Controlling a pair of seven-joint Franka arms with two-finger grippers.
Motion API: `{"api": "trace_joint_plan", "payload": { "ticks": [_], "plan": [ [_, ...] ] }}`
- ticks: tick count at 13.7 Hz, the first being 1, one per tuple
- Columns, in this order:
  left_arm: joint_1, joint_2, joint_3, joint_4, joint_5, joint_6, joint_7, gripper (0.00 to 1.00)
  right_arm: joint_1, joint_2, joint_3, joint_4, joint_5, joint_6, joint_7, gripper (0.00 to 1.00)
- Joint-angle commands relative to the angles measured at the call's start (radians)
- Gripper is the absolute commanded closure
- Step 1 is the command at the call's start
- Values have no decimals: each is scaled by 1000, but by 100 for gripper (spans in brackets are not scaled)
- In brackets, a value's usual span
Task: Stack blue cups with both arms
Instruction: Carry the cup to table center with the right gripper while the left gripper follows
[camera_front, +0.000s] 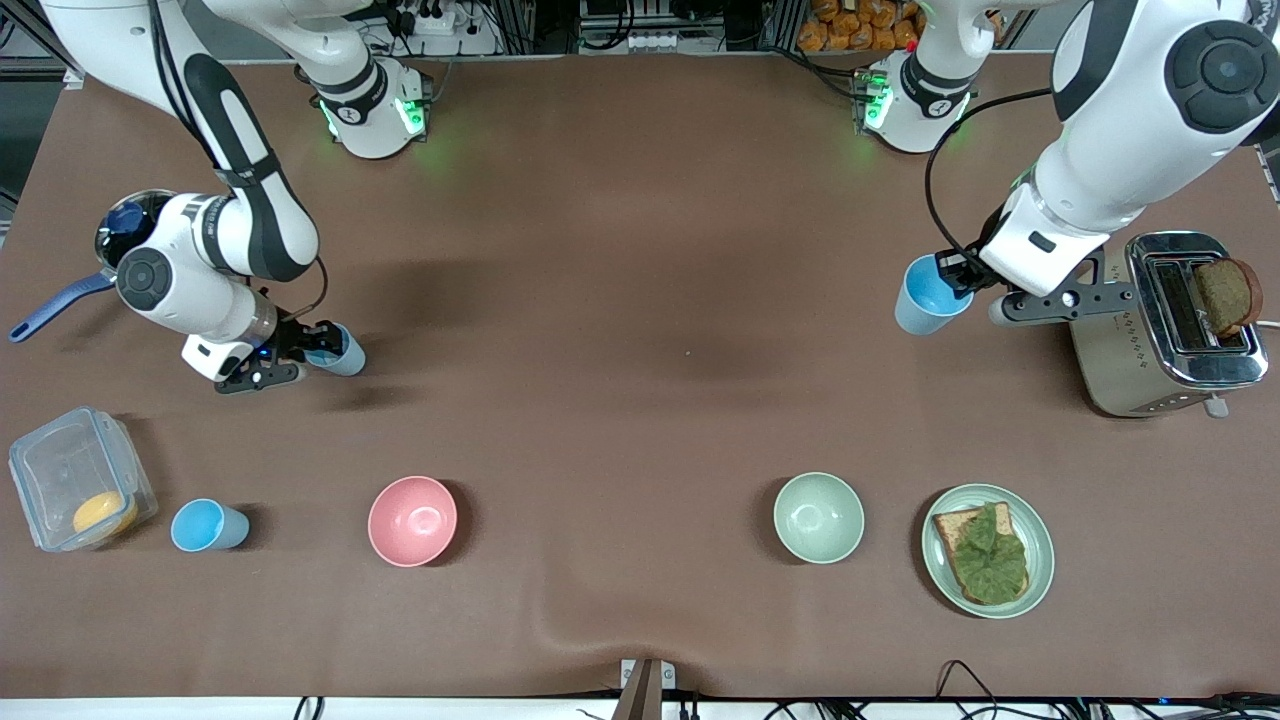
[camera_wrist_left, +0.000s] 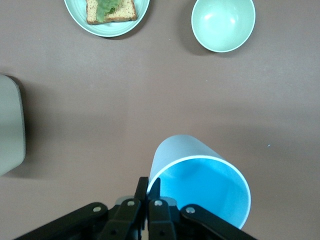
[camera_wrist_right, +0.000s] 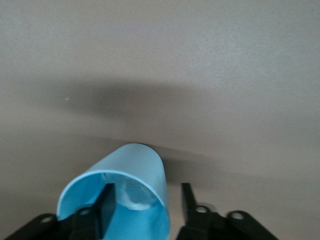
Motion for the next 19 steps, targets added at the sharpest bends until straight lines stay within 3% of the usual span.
{"api": "trace_joint_plan", "payload": {
  "ticks": [1, 5, 9, 14, 19],
  "plan": [
    [8, 24, -5, 31, -16, -22, -4, 100, 6, 2, -2, 33, 33, -31, 0, 100],
    [12, 32, -5, 43, -16, -20, -1, 100, 11, -1, -2, 195, 33, -264, 0, 100],
    [14, 32, 4, 45, -10, -22, 0, 100, 73, -16, -2, 298, 31, -392, 68, 100],
    [60, 30, 6, 45, -4, -22, 39, 100, 288, -44, -2, 301, 33, -389, 384, 100],
    [94, 32, 6, 43, -7, -22, 88, 100, 559, 2, 0, 300, 34, -251, 777, 100]
  ]
}}
